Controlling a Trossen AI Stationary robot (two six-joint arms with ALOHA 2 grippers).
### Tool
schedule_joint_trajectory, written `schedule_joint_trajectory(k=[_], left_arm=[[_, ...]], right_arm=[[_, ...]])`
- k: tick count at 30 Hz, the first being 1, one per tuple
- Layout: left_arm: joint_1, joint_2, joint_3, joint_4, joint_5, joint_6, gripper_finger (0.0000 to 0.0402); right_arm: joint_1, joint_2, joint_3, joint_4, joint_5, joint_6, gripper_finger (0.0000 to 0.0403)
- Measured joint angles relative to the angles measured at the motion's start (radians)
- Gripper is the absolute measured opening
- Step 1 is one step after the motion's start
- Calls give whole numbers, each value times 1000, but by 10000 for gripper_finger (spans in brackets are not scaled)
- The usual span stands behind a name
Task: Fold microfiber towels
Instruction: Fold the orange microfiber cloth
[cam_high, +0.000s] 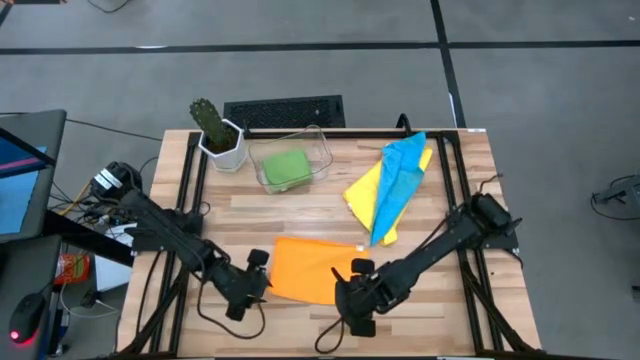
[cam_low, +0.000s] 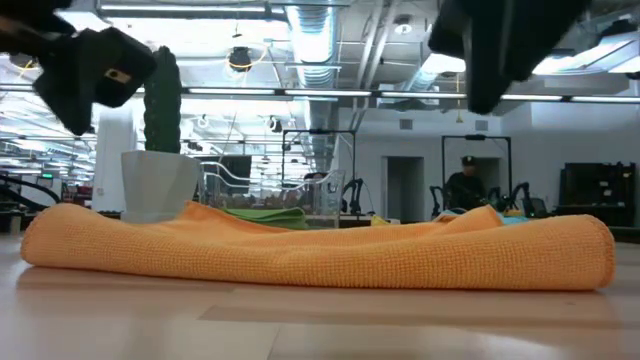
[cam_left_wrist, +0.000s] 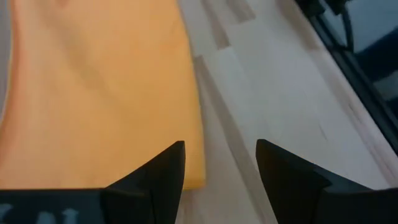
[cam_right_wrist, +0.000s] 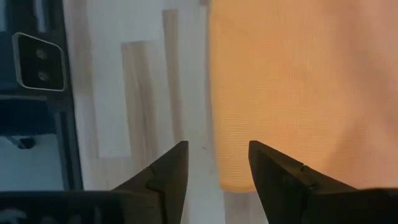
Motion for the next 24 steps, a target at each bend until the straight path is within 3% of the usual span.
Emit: schedule_joint_trajectory(k=[3, 8, 17, 24], left_arm=[[-17, 0, -45, 82, -68, 0, 191], [-17, 7, -69, 167, -78, 5, 191], [-24, 202, 16, 189, -113, 43, 191], [-26, 279, 42, 163, -42, -1, 191]], right_arm=[[10, 15, 0, -4, -4, 21, 192], [36, 15, 0, -19, -5, 32, 193], [85, 15, 0, -19, 64, 26, 190], [89, 13, -96, 65, 89, 39, 189]])
